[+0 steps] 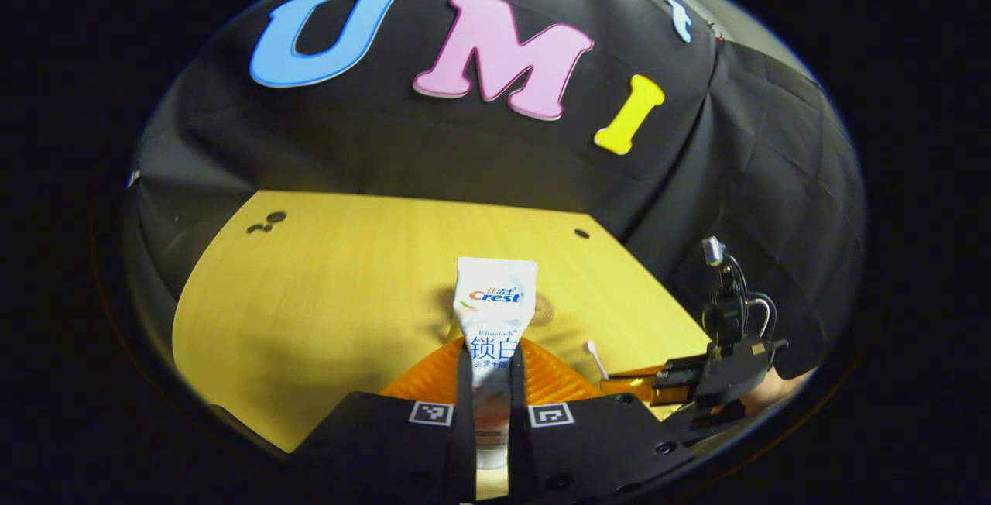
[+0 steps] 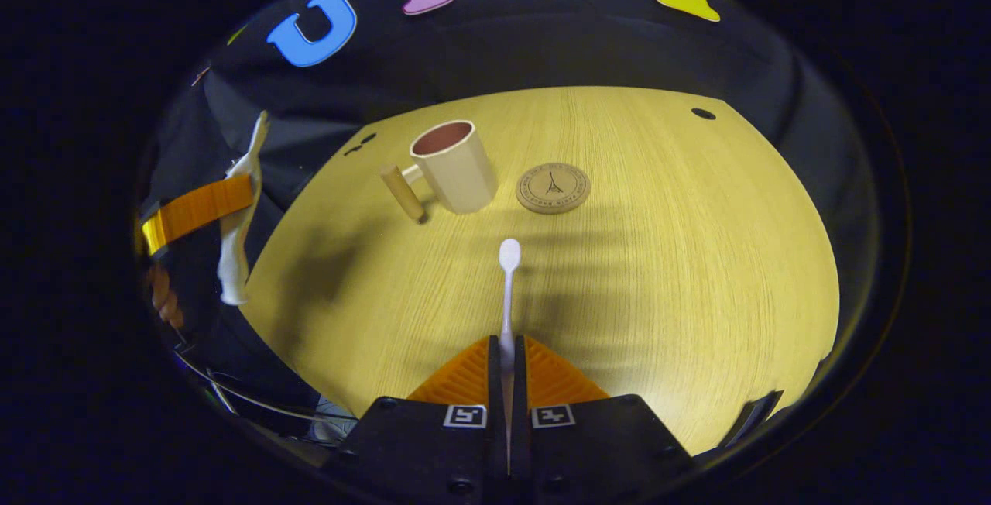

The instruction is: Put the toothbrush and toothpaste on the desktop into the cup, then pick up the cup and place it on the coaster on the desktop.

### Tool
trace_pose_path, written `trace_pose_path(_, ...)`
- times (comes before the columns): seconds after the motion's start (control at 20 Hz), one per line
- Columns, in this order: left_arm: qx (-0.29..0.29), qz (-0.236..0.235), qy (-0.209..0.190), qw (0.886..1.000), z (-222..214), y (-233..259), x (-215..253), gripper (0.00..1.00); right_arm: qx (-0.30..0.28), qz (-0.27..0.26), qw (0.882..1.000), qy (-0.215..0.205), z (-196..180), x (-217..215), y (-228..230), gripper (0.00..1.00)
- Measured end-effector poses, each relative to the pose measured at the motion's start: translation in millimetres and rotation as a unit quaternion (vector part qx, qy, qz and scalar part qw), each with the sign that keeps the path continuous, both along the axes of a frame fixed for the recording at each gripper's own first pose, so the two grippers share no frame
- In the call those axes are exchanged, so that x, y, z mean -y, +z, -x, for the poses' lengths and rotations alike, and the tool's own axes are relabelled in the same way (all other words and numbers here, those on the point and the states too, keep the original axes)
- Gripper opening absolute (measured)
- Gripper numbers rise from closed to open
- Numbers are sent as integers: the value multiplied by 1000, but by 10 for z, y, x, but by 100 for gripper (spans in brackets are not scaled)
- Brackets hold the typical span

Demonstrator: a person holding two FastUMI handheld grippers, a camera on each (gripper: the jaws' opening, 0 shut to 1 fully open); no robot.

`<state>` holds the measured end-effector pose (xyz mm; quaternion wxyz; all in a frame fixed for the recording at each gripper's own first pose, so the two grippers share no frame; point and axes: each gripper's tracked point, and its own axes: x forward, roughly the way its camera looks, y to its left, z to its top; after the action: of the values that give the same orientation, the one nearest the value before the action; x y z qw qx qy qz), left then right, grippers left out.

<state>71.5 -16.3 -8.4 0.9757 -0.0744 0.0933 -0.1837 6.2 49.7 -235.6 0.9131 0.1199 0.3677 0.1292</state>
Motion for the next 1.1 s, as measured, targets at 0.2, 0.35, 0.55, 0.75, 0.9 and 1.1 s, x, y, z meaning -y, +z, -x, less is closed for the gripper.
trace_pose_path(0.2, 63, 2, -30, 998, -335, 442, 267, 21, 22, -28, 999, 4, 119, 71, 207, 6)
trace_pose_path(0.35, 110, 12, -41, 993, -617, 745, 379, 21, 31, -42, 999, 3, 178, 152, 307, 6)
trace_pose_path(0.55, 139, 33, -40, 989, -1005, 914, 425, 21, 38, -45, 998, -14, 199, 355, 367, 6)
trace_pose_path(0.75, 132, 52, -23, 990, -1502, 841, 402, 21, 39, -45, 997, -42, 226, 596, 374, 6)
trace_pose_path(0.9, 119, 63, -13, 991, -1802, 729, 407, 21, 36, -44, 997, -58, 253, 743, 362, 6)
trace_pose_path(1.1, 90, 43, -9, 995, -2053, 391, 498, 21, 33, -40, 996, -68, 231, 836, 335, 6)
